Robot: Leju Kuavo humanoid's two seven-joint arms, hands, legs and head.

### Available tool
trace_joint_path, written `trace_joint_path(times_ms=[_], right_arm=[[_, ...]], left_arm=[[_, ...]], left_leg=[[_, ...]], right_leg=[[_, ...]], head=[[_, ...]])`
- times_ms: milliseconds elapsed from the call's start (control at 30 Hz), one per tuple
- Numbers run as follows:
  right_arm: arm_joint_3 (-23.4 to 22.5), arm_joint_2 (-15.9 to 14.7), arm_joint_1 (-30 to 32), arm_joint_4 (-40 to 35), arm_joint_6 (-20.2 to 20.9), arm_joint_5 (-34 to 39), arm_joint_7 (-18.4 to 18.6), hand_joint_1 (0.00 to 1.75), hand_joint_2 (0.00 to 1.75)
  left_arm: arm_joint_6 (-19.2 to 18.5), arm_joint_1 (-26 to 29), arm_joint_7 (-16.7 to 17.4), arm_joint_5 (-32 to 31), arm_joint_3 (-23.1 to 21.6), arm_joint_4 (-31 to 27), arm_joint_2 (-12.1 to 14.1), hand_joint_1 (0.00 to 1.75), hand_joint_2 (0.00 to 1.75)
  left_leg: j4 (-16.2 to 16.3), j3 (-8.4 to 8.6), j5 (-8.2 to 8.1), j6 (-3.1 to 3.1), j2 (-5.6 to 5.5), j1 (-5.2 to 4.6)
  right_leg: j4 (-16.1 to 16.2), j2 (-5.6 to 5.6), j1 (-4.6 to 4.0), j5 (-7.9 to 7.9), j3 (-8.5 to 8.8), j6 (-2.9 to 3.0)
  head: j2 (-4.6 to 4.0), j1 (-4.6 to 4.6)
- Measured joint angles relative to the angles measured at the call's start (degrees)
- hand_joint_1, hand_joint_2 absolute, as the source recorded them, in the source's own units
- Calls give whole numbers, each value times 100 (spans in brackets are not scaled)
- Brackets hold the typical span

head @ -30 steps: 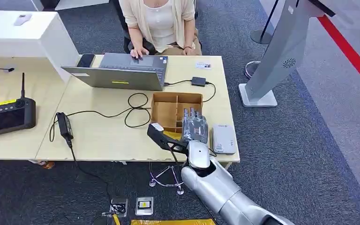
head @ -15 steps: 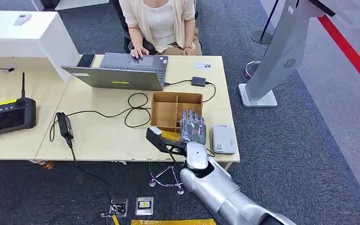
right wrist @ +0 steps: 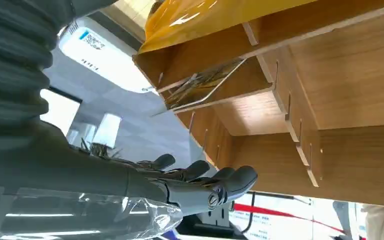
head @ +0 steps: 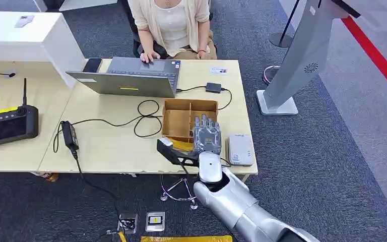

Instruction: Pass the card to the sensor for recognition and then transmit it.

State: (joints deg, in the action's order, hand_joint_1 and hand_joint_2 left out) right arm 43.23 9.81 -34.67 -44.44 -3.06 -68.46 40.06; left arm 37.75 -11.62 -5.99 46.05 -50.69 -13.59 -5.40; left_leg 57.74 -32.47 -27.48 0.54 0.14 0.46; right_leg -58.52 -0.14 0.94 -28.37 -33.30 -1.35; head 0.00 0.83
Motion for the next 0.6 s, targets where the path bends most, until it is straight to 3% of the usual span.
trace_joint_path(times_ms=[600], right_arm=[[-87,-2,-4,0,114,-406,4,0,175]], left_arm=[[9,33,-5,0,101,0,35,0,0]], left_leg=[[0,1,0,0,0,0]], right_leg=[[0,1,0,0,0,0]], head=[[0,0]])
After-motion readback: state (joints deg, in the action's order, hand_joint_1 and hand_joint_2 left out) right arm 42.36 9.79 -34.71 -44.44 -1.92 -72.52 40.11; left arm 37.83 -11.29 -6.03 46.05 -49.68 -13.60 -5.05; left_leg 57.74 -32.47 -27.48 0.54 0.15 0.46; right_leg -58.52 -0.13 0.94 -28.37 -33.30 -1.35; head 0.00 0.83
